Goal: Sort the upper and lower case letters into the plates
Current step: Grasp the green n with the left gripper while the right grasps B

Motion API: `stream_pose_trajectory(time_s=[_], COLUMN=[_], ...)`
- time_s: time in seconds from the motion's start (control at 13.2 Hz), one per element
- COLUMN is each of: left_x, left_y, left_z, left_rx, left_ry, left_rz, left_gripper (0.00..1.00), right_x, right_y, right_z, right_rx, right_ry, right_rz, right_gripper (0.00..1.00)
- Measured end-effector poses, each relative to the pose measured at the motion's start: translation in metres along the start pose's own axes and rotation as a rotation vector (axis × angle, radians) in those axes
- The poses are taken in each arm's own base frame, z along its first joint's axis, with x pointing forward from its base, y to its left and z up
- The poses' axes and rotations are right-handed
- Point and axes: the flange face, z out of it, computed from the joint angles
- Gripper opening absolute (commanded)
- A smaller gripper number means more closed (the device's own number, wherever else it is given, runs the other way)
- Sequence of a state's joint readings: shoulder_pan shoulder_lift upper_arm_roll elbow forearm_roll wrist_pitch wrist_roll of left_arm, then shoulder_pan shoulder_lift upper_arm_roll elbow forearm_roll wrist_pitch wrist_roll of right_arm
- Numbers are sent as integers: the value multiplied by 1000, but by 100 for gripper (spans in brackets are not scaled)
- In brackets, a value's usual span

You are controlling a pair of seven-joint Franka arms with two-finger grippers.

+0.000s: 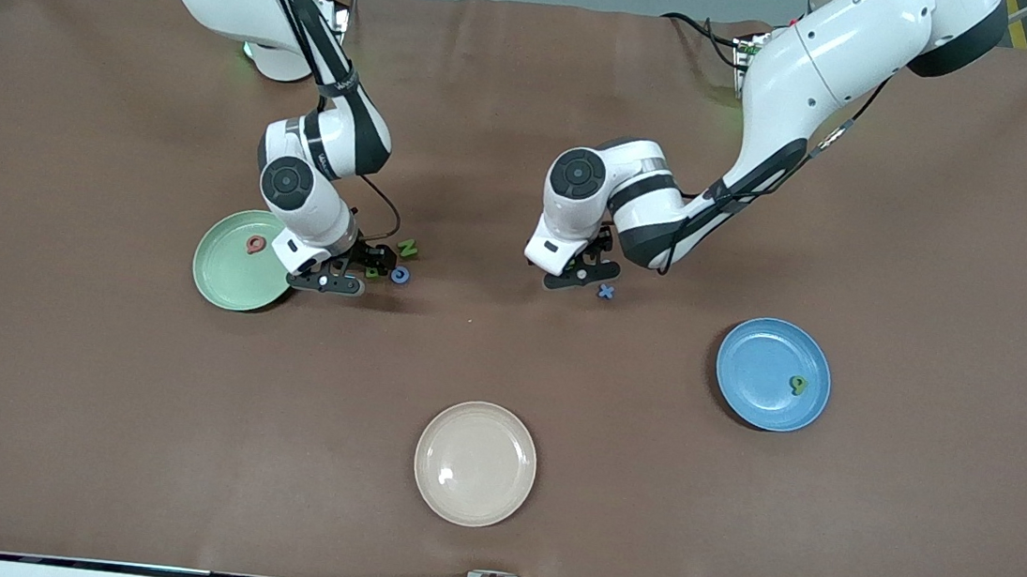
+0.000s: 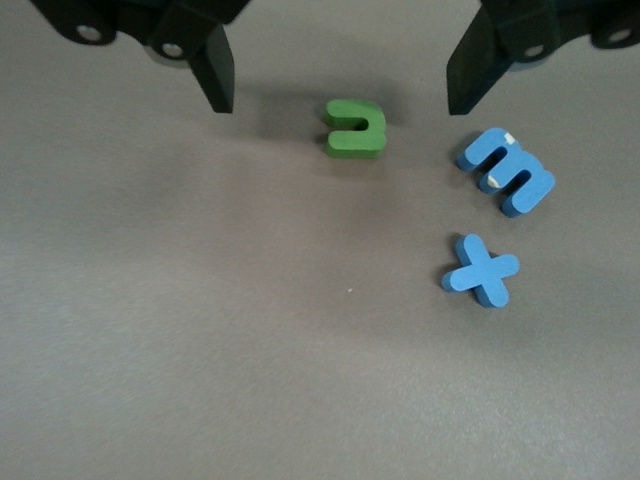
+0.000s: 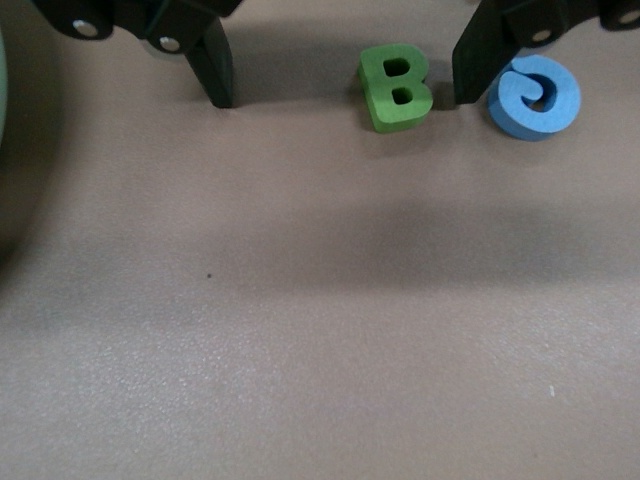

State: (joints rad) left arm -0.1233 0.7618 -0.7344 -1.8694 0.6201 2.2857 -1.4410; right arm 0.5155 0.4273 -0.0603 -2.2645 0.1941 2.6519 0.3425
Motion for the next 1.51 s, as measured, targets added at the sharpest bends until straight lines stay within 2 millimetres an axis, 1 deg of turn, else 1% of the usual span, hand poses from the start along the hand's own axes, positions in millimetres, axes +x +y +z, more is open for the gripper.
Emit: stream_pose_trajectory(time_s=[0.15,0.23,0.45,0.53,0.6,0.83,0.98,1.06,1.21,1.28,1.36,1.51], left_x=[-2,-2,-5,-7,-8,-8,-7,-7,-7,-7,-7,-6], left_y=[-4,-5,-5,-6,-6,-3,-3,-3,-3,-2,-2,-2], left_z=[6,7,10,11,12,9,9,9,9,8,8,8], left_rx=[6,8,1,-1,-3,-20,-26,-29,-34,-37,-38,-41], left_ry=[-2,0,7,5,4,6,14,17,22,24,24,26], left_rz=[4,7,21,24,25,26,30,34,38,39,39,39], left_gripper=[79,76,69,61,55,45,39,36,32,29,26,18], right_x=[0,0,2,2,2,3,8,13,23,30,37,48], right_y=[0,1,1,-1,-1,-1,5,10,23,34,50,87], right_z=[0,0,-2,-4,-5,-6,-9,-13,-30,-43,-57,-80], right_rx=[0,0,1,3,5,6,-1,-7,-14,-8,1,23], right_ry=[0,0,4,7,9,7,-6,-26,-82,-99,-106,-113], right_rz=[0,2,2,1,0,5,18,29,31,20,6,-21], right_gripper=[89,81,26,7,1,0,0,0,0,0,0,0])
